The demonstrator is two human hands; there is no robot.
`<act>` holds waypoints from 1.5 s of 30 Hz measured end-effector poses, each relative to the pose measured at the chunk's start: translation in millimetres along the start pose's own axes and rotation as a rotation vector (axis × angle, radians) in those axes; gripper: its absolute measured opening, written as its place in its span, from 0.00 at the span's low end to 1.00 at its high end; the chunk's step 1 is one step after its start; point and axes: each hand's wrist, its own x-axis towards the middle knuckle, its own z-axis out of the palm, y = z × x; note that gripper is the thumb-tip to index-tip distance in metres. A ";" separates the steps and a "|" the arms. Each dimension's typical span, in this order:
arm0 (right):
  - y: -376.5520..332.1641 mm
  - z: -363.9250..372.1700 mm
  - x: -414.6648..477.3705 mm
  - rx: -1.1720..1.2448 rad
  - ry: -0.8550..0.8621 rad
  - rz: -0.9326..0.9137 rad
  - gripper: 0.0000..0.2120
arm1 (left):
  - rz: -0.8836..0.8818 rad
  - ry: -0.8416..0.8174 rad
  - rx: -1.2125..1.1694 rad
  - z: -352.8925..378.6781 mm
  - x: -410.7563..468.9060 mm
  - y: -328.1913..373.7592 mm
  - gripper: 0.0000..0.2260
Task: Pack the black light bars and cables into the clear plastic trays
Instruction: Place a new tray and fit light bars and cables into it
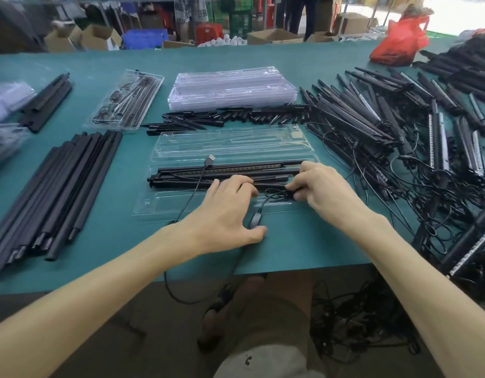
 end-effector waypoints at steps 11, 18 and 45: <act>2.3 1.8 0.2 0.005 0.004 0.009 0.12 | 0.033 0.137 0.106 -18.0 -36.9 -26.8 0.09; 0.8 2.1 -1.0 0.001 0.015 0.001 0.12 | 0.050 0.246 0.049 -31.4 -31.5 -25.3 0.07; -0.9 6.3 -5.4 0.021 0.063 0.019 0.13 | -0.018 0.136 -0.111 -17.1 7.6 -43.8 0.08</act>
